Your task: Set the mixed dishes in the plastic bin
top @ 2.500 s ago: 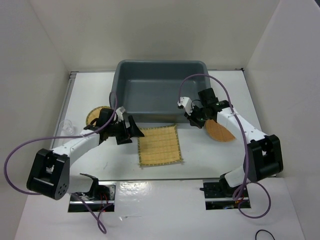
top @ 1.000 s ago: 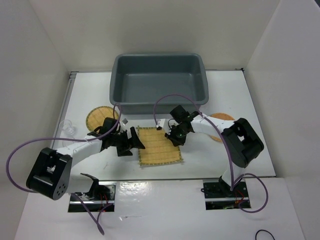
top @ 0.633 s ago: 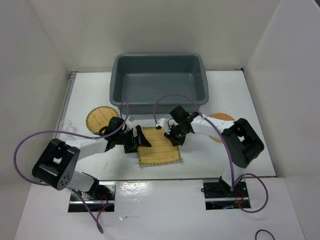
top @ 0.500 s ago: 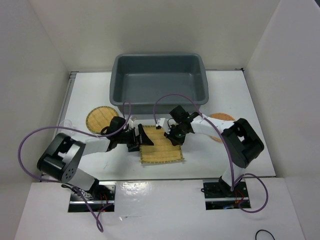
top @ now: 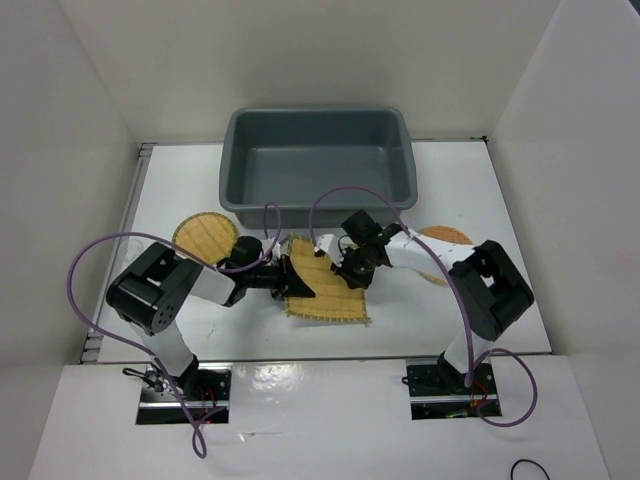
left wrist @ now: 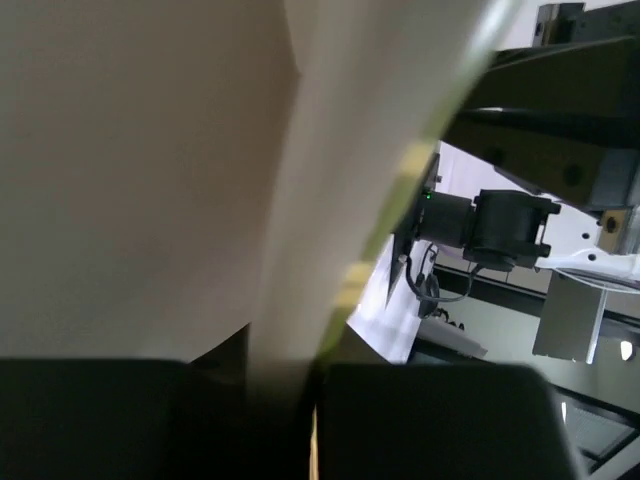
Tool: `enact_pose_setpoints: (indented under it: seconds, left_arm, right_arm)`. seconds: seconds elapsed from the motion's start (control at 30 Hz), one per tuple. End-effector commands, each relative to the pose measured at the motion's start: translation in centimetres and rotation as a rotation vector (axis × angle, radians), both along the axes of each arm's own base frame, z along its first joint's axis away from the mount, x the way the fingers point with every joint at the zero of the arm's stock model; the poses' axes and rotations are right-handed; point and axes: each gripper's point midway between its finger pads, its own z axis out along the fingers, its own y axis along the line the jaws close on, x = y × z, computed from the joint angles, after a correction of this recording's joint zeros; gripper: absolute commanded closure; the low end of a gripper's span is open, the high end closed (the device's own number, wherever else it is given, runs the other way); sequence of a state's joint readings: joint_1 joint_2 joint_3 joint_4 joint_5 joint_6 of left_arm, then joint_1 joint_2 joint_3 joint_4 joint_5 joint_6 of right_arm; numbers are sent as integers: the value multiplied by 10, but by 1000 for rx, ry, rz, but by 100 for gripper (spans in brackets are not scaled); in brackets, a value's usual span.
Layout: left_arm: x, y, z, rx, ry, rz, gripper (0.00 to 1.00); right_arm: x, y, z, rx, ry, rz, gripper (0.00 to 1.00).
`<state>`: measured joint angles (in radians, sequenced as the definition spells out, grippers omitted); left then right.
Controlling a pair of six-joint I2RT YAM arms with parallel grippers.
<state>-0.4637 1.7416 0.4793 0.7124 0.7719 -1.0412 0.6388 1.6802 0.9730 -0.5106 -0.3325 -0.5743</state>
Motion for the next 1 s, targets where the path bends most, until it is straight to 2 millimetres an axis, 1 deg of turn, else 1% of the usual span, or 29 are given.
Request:
enact_pose_setpoints:
  seconds: [0.0, 0.03, 0.07, 0.1, 0.13, 0.17, 0.2, 0.23, 0.27, 0.3, 0.33, 0.37, 0.4, 0.43, 0.47, 0.5, 0.53, 0.57, 0.6, 0.63, 0.67, 0.7, 0.73, 0.77, 0.83, 0.87, 0.9, 0.93, 0.97]
  left_arm:
    - [-13, -18, 6, 6, -77, -98, 100]
    - [-17, -16, 4, 21, -49, -99, 100]
    - [-15, -17, 16, 11, -78, -102, 100]
    - [-15, -20, 22, 20, -97, -107, 100]
    - [-20, -17, 29, 61, -80, -101, 100]
    - [-19, -15, 36, 80, -110, -105, 100]
    - [-20, -14, 44, 97, -124, -110, 100]
    - [-20, -10, 64, 120, -138, -96, 100]
    - [-22, -8, 76, 120, -154, -102, 100]
    - [-21, -6, 87, 128, -182, -97, 100]
    - [-26, 0, 105, 128, -183, -88, 100]
    - [-20, 0, 128, 107, -222, -74, 100]
    - [-22, 3, 139, 100, -219, -73, 100]
    - [-15, 9, 159, 71, -241, -38, 100]
    - [-9, 8, 189, 24, -282, -35, 100]
    - [-4, 9, 207, -7, -288, -19, 100]
    - [6, 14, 220, -29, -280, -3, 100]
    - [15, 15, 235, -52, -290, 6, 100]
    - [31, 14, 241, -62, -282, 15, 100]
    - [54, 17, 281, -95, -367, 45, 99]
    - [68, 18, 293, -90, -387, 56, 99]
    - [93, 13, 312, -95, -408, 51, 99]
    - [108, 12, 321, -106, -422, 50, 98]
    - [134, 8, 300, -79, -358, 48, 93]
    - [159, 3, 306, -97, -362, 42, 90]
    - [171, 0, 328, -113, -411, 42, 90]
    - [197, -6, 303, -83, -359, 63, 90]
    - [211, -7, 298, -58, -374, 67, 90]
    - [222, -5, 288, -36, -336, 72, 90]
  right_arm:
    - [-16, -15, -37, -72, 52, 12, 100]
    - [-13, -17, -34, -67, 45, 1, 100]
    - [-7, -17, -25, -48, 20, -13, 100]
    - [4, -25, -18, -33, 0, -53, 100]
    - [10, -31, -9, -21, -17, -80, 100]
    - [18, -30, 17, 43, -58, -107, 100]
    - [26, -41, 32, 69, -84, -151, 100]
    - [28, -46, 46, 86, -115, -168, 100]
    - [30, -52, 63, 97, -150, -194, 100]
    - [33, -59, 96, 136, -250, -214, 100]
    - [32, -64, 111, 142, -296, -234, 100]
    - [34, -74, 125, 137, -352, -264, 100]
    - [38, -88, 156, 133, -453, -340, 100]
    - [41, -101, 162, 103, -461, -381, 100]
    - [39, -112, 161, 76, -440, -426, 100]
    - [39, -121, 164, 60, -451, -444, 100]
    - [43, -137, 168, 40, -478, -498, 100]
    - [41, -147, 165, 19, -482, -539, 100]
    - [44, -156, 164, 8, -500, -587, 100]
    - [44, -173, 165, -10, -511, -668, 100]
    - [44, -179, 168, -10, -521, -689, 100]
    - [42, -187, 170, -10, -534, -724, 100]
    - [40, -198, 169, -13, -534, -761, 100]
    - [38, -204, 167, -12, -531, -779, 100]
    - [33, -214, 177, 13, -574, -791, 100]
    - [30, -225, 180, 17, -588, -830, 100]
    - [28, -229, 185, 17, -612, -839, 100]
    - [24, -231, 194, 47, -656, -836, 100]
    - [20, -245, 193, 37, -679, -888, 100]
